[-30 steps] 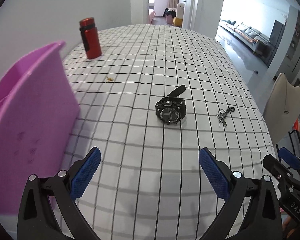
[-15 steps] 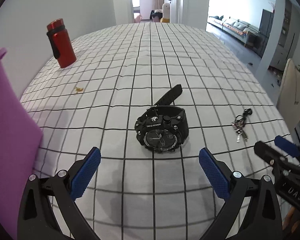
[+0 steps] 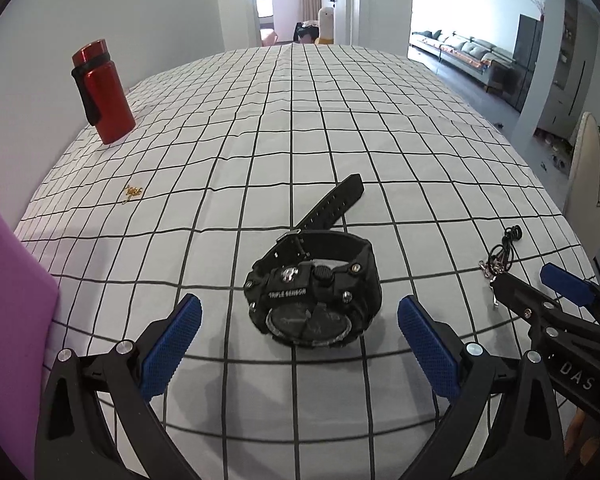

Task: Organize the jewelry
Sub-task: 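Grasp the black wristwatch with left tool while right tool grasps the black-cord keychain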

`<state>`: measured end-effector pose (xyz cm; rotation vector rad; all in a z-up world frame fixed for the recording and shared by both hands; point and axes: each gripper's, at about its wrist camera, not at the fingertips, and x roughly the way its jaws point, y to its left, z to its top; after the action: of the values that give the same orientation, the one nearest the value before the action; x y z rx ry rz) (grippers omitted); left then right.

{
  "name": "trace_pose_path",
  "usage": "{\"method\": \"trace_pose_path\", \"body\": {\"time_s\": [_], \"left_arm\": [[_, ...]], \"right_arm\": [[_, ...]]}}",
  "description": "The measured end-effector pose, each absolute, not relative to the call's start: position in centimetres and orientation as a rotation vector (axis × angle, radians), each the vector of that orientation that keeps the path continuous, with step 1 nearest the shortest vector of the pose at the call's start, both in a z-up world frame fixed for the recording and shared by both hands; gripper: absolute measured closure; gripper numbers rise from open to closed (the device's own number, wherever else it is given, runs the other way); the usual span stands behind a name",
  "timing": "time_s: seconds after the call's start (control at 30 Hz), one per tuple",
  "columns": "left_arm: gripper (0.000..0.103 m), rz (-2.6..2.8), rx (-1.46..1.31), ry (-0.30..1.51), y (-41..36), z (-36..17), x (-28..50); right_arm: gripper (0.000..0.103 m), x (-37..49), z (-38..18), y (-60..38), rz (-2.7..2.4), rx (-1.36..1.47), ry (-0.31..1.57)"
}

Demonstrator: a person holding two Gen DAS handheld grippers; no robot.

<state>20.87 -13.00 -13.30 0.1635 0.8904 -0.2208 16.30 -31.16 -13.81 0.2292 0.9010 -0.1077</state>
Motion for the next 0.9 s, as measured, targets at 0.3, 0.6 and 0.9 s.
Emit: {"method": "trace_pose_path", "body": {"time_s": [0.3, 0.6, 0.9], "left_arm": [[0.006, -0.223, 0.163, 0.877, -13.2, -13.3, 21.8], [0.006, -0.219, 0.165, 0.876, -13.2, -13.8, 22.2], [0.006, -0.218, 0.154, 0.880, -13.1, -14.1, 22.9]], "right_arm": [[0.034, 17.3, -13.7, -31.5, -0.119, 0.201, 0.894], [0.034, 18.1, -14.0, -31.0, -0.114, 0.160, 0.902], [0.034, 18.6, -14.5, -30.7, -0.115, 0.151, 0.909]]}}
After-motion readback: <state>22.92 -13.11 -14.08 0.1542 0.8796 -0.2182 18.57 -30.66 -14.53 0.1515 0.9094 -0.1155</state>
